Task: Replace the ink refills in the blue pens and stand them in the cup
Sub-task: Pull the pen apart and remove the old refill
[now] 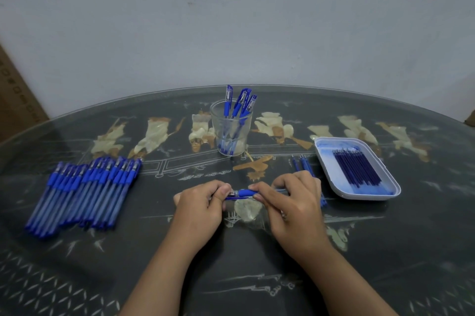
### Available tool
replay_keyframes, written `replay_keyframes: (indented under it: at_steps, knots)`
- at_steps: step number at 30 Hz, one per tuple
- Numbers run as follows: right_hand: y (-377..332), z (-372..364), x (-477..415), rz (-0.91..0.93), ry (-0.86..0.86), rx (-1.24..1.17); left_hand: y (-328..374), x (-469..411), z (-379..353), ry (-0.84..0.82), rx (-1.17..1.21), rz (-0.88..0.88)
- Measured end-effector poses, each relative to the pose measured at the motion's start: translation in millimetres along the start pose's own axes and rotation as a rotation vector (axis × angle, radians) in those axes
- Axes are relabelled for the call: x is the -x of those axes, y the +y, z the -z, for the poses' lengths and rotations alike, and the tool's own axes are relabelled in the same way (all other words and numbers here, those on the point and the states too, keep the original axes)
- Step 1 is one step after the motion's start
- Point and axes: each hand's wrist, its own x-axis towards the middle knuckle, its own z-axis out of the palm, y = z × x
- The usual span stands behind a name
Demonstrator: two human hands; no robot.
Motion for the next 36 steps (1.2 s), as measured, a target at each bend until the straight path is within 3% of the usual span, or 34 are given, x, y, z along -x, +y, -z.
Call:
replay_keyframes:
  at_steps: [8,14,20,36]
  knots:
    - [-1.0,-0.4,-0.4,0.017,-0.001,0.014,-7.9,-3.0,-3.3,-0.004,0.060,0.028]
    - [3.6,-3.3,0.2,-0.039,-0.064,-0.027,-5.6,0.4,4.6,-0.014,0.269,0.007]
    - [1.7,-2.5,-0.8,-0.024,-0.075,-0.025,-5.6,0.0,4.6,-0.053,0.149,0.016]
    - [-6.2,3.2,-1.5,0.049,-0.013,0.075,-0.8,-0.6,4.2,-0.061,0.153,0.058]
